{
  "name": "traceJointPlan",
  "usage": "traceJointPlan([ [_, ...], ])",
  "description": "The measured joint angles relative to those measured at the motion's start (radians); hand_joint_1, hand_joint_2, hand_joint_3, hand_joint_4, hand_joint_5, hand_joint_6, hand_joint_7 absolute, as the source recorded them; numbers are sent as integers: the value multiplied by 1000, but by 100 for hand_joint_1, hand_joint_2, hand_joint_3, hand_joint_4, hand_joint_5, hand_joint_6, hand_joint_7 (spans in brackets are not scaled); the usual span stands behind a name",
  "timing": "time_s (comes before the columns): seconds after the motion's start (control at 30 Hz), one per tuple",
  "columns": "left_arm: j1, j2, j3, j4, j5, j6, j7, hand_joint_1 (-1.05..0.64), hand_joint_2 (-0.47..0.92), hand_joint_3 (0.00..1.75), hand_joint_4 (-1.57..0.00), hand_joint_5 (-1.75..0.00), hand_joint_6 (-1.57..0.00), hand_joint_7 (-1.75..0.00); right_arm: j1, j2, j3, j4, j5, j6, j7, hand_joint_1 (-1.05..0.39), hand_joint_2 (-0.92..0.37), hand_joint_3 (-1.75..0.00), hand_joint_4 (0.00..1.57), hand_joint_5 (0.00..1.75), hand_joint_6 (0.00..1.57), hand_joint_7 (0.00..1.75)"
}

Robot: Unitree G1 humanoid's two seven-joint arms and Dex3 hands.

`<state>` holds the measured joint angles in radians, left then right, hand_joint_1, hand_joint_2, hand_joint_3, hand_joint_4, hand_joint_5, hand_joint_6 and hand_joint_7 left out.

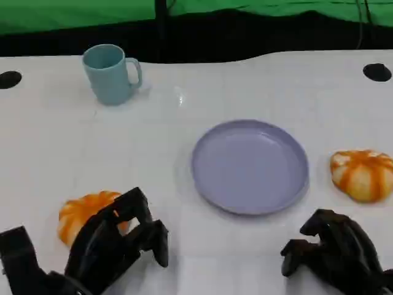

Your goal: Grasp the bread from the table and place it into the plate.

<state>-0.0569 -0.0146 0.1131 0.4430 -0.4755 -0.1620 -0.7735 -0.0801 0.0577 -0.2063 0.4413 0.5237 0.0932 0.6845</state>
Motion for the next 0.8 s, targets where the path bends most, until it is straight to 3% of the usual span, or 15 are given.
traceJointPlan([
  [0.73, -2, -2, -1, -4, 3, 11, 0, -70, 92, 18, -85, -175, -60, -175, -1, -7, 0, 2, 1, 6, 0, -103, -72, 0, 157, 72, 157, 34],
  [0.8, 0, -1, -2, -14, 17, 8, 2, -73, 92, 19, -82, -175, -59, -166, -1, -7, 0, 2, 2, 6, 0, -103, -72, 0, 157, 72, 157, 33],
])
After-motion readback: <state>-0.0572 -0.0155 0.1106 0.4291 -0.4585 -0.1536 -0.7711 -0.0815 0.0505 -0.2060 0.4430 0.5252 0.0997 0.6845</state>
